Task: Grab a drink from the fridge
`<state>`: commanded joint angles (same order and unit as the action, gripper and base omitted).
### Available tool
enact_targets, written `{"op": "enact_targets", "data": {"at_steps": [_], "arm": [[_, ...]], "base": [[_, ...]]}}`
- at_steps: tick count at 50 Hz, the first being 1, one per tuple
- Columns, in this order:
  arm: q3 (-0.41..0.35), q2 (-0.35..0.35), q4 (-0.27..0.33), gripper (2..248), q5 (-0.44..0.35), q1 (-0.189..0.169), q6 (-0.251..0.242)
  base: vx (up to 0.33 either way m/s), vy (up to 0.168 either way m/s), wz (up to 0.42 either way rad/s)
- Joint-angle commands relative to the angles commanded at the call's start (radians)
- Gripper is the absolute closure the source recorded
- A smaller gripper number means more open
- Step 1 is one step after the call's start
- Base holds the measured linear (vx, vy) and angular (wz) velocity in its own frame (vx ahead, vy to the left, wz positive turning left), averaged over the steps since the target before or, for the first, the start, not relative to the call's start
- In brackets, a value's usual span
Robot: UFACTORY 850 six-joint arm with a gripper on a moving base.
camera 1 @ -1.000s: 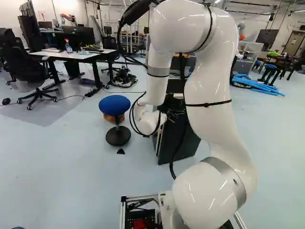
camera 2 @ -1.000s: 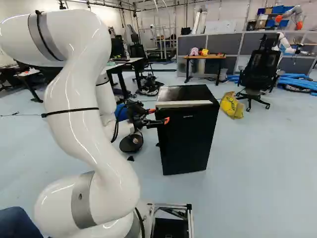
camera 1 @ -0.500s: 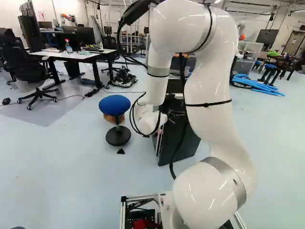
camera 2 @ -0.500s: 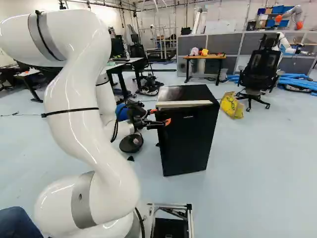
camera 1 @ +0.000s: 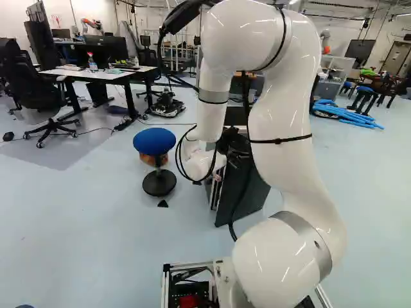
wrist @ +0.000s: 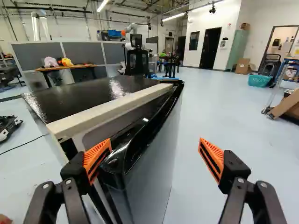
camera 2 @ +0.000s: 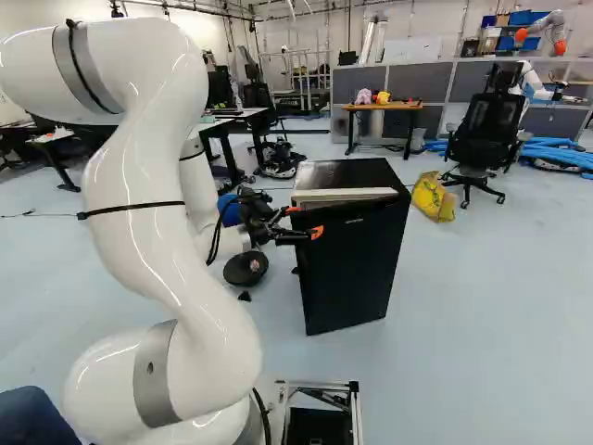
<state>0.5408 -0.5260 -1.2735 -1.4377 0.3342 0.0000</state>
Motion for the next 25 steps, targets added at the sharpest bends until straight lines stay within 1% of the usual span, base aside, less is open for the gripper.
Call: {"op": "enact_targets", "data": {"at_steps": [25], "arm": [[0.000,0.000,-0.120,3,0.000,0.000,0.000]], "base": [[0.000,0.000,0.000]]}}
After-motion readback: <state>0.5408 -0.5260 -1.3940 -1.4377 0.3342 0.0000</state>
